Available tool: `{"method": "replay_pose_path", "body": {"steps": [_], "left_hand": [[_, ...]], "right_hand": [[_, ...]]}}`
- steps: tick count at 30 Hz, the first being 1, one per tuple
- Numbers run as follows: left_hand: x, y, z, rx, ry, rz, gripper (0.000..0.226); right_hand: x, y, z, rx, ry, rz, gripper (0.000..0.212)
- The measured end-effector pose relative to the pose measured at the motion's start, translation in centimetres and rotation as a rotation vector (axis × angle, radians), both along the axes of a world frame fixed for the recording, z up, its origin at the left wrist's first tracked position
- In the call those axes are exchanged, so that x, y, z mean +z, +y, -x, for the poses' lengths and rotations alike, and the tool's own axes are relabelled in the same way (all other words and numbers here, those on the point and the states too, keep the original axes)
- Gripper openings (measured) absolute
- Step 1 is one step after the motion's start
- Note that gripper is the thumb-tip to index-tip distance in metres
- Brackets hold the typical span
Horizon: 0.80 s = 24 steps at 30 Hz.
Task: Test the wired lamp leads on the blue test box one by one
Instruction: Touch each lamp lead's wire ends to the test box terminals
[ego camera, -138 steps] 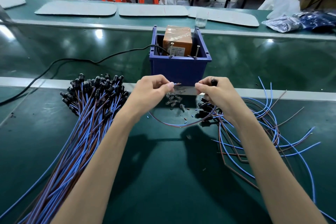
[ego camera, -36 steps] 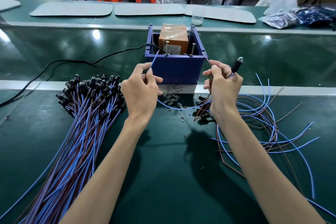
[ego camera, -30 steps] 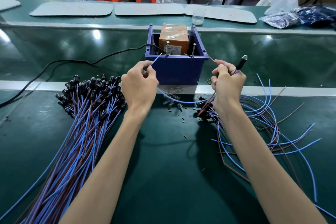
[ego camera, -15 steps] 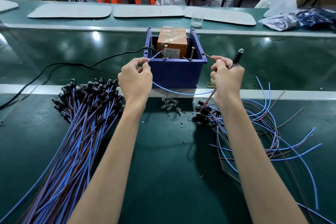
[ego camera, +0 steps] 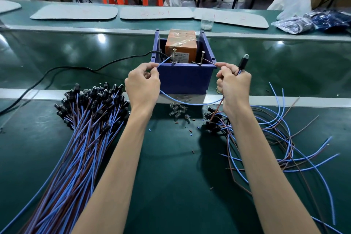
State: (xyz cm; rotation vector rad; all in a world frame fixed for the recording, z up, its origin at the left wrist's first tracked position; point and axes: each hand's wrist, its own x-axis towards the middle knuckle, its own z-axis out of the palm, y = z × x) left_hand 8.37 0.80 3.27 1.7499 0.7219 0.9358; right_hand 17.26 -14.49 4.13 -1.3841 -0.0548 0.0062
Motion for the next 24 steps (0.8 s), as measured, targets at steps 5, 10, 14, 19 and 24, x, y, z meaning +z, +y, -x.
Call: {"method": "replay_pose_path", "body": {"steps": [5,10,14,19,24], "left_hand": [[0.03,-0.13,-0.17,-0.012,0.001,0.009,0.018],[0.07,-0.33,-0.09,-0.012,0.018,0.006,0.018],[0.21,-0.35,-0.01,-0.006,0.021,-0.008,0.019],[0.35,-0.53,0.12,-0.023,0.033,-0.007,0.019],[0.44,-0.66,0.23,-0.031,0.032,-0.003,0.019]], "right_hand": [[0.08,0.00,0.02,0.011,0.003,-0.005,0.031],[0.00,0.03,0.19,0.021,0.003,0.005,0.031],[0.10,0.07,0.20,0.030,-0.002,0.018,0.031],[0.20,-0.01,0.34,0.043,-0.009,0.031,0.030],[0.28,-0.06,0.31,0.042,-0.006,0.036,0.031]]}}
